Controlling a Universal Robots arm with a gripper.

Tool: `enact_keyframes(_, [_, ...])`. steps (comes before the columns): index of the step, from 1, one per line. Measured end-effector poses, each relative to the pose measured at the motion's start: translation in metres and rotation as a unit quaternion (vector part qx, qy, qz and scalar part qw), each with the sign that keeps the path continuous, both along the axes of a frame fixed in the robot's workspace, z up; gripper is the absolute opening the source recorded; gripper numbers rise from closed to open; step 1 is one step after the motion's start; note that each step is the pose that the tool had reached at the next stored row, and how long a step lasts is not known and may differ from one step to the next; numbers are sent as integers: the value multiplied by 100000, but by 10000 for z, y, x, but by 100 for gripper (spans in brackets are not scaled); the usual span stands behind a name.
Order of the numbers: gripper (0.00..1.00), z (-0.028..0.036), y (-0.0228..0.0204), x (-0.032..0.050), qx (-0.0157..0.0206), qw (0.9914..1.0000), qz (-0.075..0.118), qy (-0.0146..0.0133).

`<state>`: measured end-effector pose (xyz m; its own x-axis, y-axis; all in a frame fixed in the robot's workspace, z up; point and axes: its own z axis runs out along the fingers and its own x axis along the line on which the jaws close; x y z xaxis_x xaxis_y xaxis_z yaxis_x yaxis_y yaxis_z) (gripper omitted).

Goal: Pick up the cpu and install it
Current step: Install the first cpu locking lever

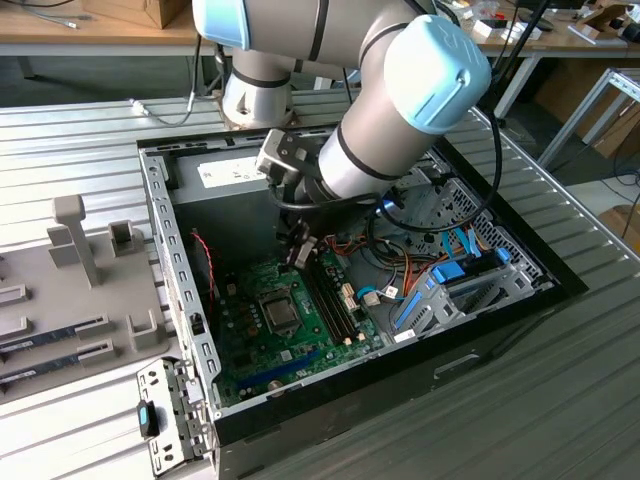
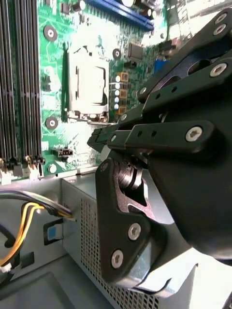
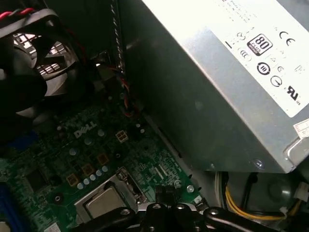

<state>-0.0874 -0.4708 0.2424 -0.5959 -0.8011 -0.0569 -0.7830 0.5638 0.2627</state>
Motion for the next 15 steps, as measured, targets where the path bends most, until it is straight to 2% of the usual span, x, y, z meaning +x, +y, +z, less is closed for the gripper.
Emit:
enact_keyframes(1, [11, 37, 0, 0, -333, 99999, -3, 3])
enact_keyframes(2, [11, 61, 0, 0, -496, 99999, -1, -1])
enact_keyframes(4, [11, 81, 1, 0, -1002, 99995, -5, -4])
enact_keyframes(5, [11, 83, 0, -1, -1393, 99990, -5, -1])
enact_keyframes(6, [11, 82, 1, -1, -2027, 99979, -5, -3])
enact_keyframes(9, [11, 81, 0, 0, -3114, 99952, 0, -8])
enact_keyframes(12, [11, 77, -11, -1, -3233, 99948, -5, -1])
enact_keyframes(15, [11, 69, -43, 1, -3237, 99948, -4, 4])
